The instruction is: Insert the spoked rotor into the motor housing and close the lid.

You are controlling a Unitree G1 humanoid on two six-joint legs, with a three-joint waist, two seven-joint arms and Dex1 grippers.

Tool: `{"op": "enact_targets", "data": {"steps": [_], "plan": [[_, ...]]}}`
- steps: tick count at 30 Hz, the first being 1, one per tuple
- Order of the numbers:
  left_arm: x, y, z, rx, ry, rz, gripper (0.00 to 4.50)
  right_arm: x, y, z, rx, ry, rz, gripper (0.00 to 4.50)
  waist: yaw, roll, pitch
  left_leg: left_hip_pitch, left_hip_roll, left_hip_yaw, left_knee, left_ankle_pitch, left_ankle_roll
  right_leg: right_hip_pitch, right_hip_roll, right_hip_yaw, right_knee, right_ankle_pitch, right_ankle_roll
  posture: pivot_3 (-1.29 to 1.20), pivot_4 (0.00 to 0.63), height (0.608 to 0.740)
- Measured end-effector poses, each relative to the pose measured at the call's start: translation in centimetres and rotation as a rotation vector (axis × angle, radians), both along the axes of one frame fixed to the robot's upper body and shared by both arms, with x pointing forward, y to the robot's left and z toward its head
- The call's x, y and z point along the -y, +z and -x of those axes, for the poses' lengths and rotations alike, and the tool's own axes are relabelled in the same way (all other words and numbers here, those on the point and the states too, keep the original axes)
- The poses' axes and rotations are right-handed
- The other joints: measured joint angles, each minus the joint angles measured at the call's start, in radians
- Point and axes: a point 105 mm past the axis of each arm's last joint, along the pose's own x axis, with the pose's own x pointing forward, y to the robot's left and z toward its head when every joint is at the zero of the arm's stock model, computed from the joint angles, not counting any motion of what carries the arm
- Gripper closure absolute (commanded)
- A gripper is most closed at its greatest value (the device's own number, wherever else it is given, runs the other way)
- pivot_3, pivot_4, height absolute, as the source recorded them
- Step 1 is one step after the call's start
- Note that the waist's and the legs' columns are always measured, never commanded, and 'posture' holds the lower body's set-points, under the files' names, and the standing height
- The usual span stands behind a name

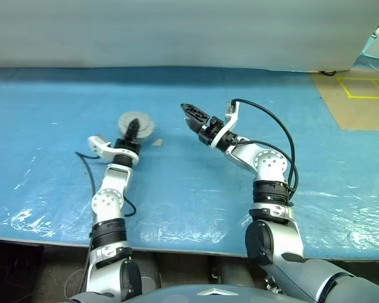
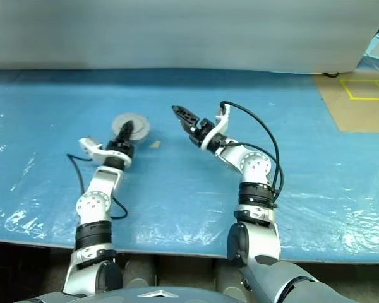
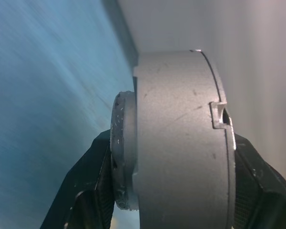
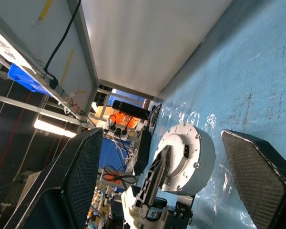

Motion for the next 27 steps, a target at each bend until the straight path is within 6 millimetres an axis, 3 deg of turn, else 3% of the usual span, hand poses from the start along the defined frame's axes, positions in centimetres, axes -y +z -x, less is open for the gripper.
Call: {"op": "enact_targets", "data": {"steps": [3, 7, 17, 23, 27], "plan": [[-0.8, -1.4, 0.2, -0.052, 0.041, -0.024, 1.7, -0.3, 0.1, 0.2, 0.006, 0.014, 0.003, 0.33, 0.008, 0.0, 0.0, -0.003, 0.0, -0.002, 0.001, 0.0, 0.0, 0.0, 0.0, -0.002, 0.0, 0.0, 0.0, 0.0, 0.15, 0.74], [-0.7, -1.5, 0.1, -0.054, 0.05, -0.043, 1.7, -1.3, -0.2, 0.7, 0.014, 0.053, 0.021, 0.33, 0.009, -0.001, 0.0, -0.001, 0.0, -0.002, 0.002, 0.0, 0.0, 0.001, 0.0, -0.002, 0.001, 0.0, 0.0, 0.0, 0.15, 0.74], [-1.1, -1.9, 0.1, -0.086, 0.116, -0.068, 1.7, -1.3, -0.6, 0.9, 0.025, 0.065, 0.061, 0.33, 0.003, -0.001, 0.0, 0.004, 0.0, -0.002, 0.004, 0.0, 0.0, 0.006, 0.0, -0.002, 0.001, 0.0, 0.0, 0.0, 0.15, 0.74], [-1.8, -1.7, 0.2, -0.086, 0.166, -0.133, 0.11, -1.4, -1.0, 1.4, 0.05, 0.07, 0.104, 0.3, -0.002, -0.001, -0.001, 0.006, 0.001, -0.002, 0.004, 0.0, 0.0, 0.008, -0.001, -0.002, 0.001, 0.0, 0.0, 0.0, 0.15, 0.74], [-4.8, -1.7, 0.9, -0.108, 0.336, -0.178, 0.05, -1.9, -1.1, 1.9, 0.085, 0.09, 0.132, 0.3, -0.017, -0.001, -0.001, 0.006, 0.001, -0.002, 0.004, 0.0, 0.0, 0.008, 0.0, -0.002, 0.001, 0.0, -0.001, 0.0, 0.15, 0.74]]}}
